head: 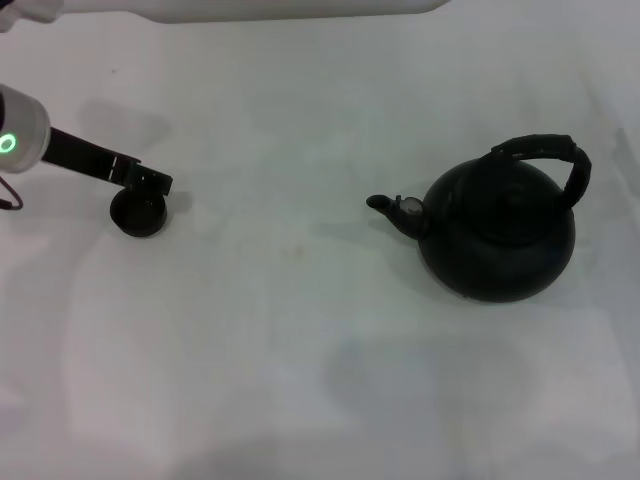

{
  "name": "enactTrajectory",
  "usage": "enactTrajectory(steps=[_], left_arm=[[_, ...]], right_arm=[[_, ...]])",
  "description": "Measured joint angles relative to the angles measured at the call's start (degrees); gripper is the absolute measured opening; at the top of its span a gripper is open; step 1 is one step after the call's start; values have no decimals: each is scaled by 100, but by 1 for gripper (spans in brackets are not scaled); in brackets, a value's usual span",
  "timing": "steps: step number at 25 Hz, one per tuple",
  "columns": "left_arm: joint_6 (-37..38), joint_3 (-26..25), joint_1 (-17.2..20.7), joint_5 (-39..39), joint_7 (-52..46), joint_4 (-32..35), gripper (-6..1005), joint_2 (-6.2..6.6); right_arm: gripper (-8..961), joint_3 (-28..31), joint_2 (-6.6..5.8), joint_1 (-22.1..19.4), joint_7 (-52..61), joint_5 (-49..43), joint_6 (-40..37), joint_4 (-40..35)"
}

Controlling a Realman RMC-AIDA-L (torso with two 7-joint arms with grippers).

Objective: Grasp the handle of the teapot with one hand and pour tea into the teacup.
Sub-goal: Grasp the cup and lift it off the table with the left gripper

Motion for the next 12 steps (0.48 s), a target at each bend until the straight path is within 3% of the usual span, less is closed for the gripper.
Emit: enactTrajectory(steps=[12], left_arm=[[-58,5,1,110,3,-64,888,-13]], right_arm=[[861,0,0,24,0,0,0,-7]])
